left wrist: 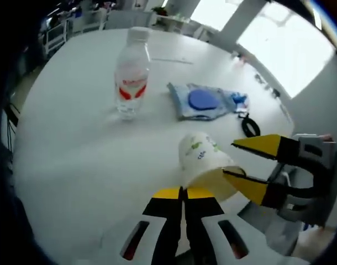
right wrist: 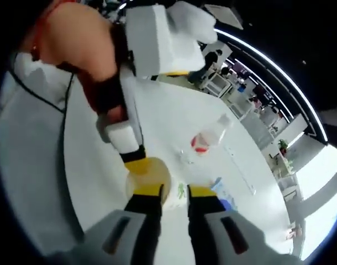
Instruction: Arrange the tabletop items into an orderly group along one side of the table until the central work area is clear of visible clutter.
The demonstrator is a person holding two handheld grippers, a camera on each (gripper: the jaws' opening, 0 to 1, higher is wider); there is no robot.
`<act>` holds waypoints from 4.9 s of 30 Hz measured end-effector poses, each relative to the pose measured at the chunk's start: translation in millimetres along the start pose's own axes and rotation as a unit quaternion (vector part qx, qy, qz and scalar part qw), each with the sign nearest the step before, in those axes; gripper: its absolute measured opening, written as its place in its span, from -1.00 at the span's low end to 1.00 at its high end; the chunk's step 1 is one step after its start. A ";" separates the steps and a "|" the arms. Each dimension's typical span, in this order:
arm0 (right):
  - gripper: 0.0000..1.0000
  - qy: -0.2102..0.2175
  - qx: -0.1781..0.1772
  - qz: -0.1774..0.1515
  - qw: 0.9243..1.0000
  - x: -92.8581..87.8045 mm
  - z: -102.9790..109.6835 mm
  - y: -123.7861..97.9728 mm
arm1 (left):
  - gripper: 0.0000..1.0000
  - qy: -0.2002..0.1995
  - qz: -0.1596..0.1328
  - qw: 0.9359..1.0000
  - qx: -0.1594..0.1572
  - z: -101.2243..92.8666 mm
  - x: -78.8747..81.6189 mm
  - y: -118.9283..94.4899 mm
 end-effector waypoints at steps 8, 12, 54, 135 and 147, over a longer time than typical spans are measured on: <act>-0.91 -0.023 0.000 0.014 1.000 -2.6 0.0 1.0 | -1.00 -0.007 -0.006 1.000 0.002 -3.3 1.6 0.1; -0.99 -0.029 -0.007 0.018 0.999 -2.7 -4.1 1.0 | -1.00 -0.011 -0.006 1.000 0.002 -5.7 1.1 0.8; -1.00 0.229 0.100 -0.006 0.968 29.0 -138.5 31.2 | 0.81 0.148 -0.268 0.949 -0.071 -22.7 27.7 -45.2; -0.87 0.265 0.227 0.148 0.925 -5.1 -156.8 169.4 | 0.47 0.123 -0.276 0.952 -0.043 1.6 -10.5 -42.4; -0.52 0.286 0.213 0.100 0.929 2.6 -164.2 149.0 | 0.50 0.128 -0.283 0.950 -0.045 -0.4 -4.2 -45.1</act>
Point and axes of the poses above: the point that each gripper's makers call its tool centre point, and the gripper's own axes: y roughly forward along the fingers, z roughly to its left, x roughly out of its top, the point moved 5 cm from there along -y, roughly backward along the fingers, and after that the axes turned 13 degrees about y, right-handed, at the moved point
